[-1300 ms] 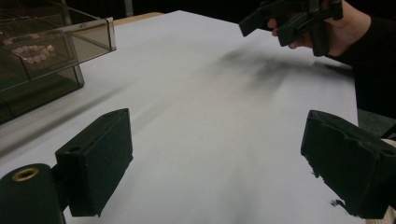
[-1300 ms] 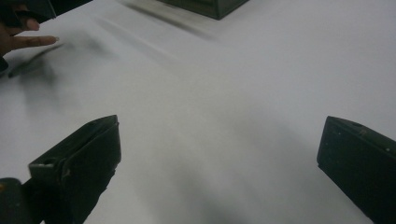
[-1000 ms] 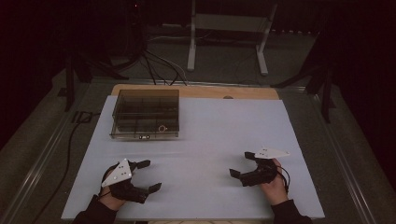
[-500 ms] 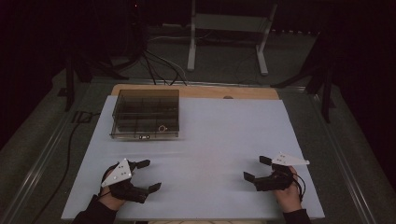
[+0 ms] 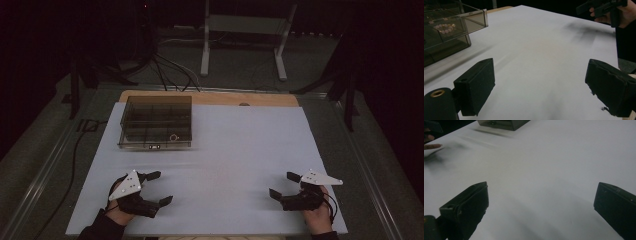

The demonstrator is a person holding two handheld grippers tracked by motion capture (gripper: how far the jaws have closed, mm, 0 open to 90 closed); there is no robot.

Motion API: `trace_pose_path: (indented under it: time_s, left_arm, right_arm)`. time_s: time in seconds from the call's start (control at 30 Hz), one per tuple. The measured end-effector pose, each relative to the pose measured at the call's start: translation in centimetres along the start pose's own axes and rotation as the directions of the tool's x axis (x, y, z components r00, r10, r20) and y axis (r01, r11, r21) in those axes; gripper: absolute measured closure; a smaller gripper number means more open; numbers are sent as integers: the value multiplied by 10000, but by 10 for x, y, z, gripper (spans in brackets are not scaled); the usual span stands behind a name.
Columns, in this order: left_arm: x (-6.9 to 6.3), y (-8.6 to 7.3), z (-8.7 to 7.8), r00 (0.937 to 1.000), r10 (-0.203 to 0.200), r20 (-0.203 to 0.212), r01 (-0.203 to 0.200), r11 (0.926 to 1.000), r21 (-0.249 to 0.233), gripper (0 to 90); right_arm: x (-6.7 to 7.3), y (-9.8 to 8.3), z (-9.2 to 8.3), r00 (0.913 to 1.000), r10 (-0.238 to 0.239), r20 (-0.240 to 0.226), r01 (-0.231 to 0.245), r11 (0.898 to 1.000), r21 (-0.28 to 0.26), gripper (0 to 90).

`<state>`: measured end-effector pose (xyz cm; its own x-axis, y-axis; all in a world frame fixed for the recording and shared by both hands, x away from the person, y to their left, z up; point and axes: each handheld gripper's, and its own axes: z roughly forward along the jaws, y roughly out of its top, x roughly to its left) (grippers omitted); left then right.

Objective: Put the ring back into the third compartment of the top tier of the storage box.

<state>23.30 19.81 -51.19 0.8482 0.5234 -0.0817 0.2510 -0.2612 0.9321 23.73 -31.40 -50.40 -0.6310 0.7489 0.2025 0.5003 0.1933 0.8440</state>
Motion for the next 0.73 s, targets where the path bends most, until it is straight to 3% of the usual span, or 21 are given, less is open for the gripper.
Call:
trace_pose_path:
  time_s: [0.33, 0.73]
  left_arm:
    - [-1, 0, 1, 10000, 15, 27, -15, 10000, 29, 103]
    - [-1, 0, 2, 10000, 36, 34, -36, 10000, 57, 103]
  right_arm:
    - [0, -8, 1, 9998, 146, -162, -140, 9993, 350, 0]
    - [0, -8, 1, 9998, 92, -166, -88, 9996, 257, 0]
